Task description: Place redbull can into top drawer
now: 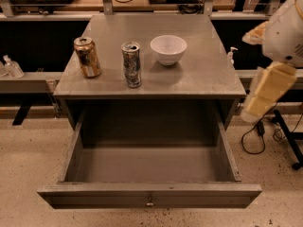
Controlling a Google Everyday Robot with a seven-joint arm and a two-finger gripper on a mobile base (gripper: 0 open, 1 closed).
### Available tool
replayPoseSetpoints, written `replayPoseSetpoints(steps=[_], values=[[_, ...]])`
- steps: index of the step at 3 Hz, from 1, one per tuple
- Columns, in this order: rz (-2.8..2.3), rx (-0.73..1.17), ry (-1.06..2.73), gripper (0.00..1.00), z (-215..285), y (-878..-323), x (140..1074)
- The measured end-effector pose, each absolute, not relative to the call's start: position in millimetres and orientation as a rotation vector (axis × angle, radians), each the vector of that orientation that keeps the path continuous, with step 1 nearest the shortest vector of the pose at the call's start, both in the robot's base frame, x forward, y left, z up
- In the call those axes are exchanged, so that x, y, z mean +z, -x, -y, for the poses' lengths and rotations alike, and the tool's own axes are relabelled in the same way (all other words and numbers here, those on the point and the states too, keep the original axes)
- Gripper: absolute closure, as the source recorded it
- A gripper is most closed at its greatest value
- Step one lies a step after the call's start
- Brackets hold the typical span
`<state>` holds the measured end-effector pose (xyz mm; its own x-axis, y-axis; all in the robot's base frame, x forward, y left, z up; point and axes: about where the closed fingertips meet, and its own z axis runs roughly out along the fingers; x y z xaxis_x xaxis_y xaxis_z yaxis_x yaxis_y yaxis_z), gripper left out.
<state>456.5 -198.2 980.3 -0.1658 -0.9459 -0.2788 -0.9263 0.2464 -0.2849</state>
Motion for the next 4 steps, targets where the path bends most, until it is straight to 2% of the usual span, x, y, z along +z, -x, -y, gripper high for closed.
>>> replayPoseSetpoints(steps=[1,2,4], values=[[-1.833,0.043,1.684,0.0,131.1,-516.2,1004.4],[-1.592,0.303,1.556,0.0,44.5,-589.5,1024.1],[-1.523,0.65,1.385,0.0,-33.2,-649.2,1000.2]])
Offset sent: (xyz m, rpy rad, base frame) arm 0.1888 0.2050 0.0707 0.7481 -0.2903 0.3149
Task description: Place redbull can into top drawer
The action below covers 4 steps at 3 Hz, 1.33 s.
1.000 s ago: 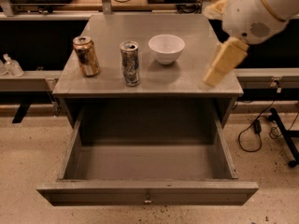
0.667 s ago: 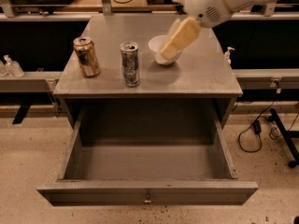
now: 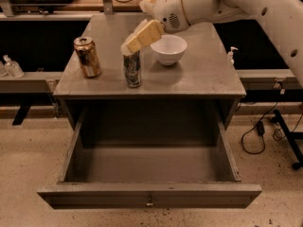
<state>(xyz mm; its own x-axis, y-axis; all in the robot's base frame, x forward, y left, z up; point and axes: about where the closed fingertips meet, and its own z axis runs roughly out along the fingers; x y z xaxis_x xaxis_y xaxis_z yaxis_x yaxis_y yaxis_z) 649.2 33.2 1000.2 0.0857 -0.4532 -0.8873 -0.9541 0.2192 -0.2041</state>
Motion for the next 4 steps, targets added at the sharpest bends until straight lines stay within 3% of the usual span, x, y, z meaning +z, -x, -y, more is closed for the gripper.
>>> replayPoseSetpoints(steps=[4], values=[[-1.472,0.768,1.231,0.0,-47.0,-691.8,938.7]])
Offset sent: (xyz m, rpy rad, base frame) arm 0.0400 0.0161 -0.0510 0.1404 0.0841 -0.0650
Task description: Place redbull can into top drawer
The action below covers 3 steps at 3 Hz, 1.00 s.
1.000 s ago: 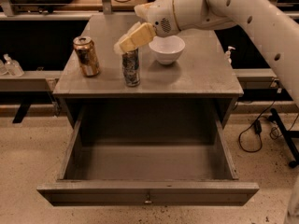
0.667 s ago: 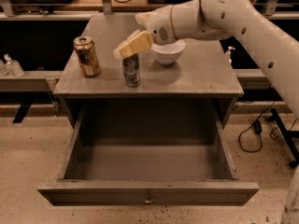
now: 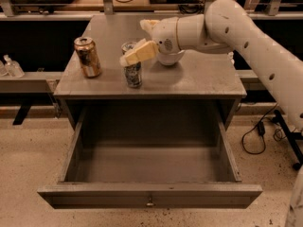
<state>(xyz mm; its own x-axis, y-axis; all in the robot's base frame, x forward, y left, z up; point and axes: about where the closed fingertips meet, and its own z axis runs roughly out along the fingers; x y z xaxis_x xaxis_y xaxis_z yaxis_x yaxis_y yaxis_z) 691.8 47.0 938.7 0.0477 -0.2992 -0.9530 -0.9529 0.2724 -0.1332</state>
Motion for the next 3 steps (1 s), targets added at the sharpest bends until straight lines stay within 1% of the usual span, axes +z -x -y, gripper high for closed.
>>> replayPoseSetpoints(steps=[1,2,3], values=[[-1.412,0.765,1.271,0.18,-51.1,-690.3,929.2],[-1.385,0.768,1.287,0.41,-51.1,-692.3,918.4],[-1.339,0.81,1.298,0.64,-52.0,-693.5,911.4]])
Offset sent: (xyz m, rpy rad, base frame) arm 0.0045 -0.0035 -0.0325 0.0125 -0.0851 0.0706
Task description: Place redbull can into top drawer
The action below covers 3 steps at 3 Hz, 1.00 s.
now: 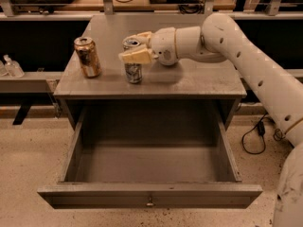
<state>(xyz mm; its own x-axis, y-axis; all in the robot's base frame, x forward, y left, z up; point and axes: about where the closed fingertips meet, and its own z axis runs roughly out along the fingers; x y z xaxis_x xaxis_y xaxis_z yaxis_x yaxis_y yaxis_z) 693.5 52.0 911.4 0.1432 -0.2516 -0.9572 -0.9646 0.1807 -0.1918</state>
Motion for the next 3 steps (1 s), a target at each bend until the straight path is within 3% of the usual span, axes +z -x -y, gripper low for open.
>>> replayPoseSetpoints(steps=[1,2,3], values=[[-1.217,0.853,1.304,0.87,-40.7,-678.9,942.0],[-1.094,0.786,1.347,1.0,-17.6,-636.2,990.2],[-1.123,0.722,1.439,1.0,-21.6,-584.1,989.7]])
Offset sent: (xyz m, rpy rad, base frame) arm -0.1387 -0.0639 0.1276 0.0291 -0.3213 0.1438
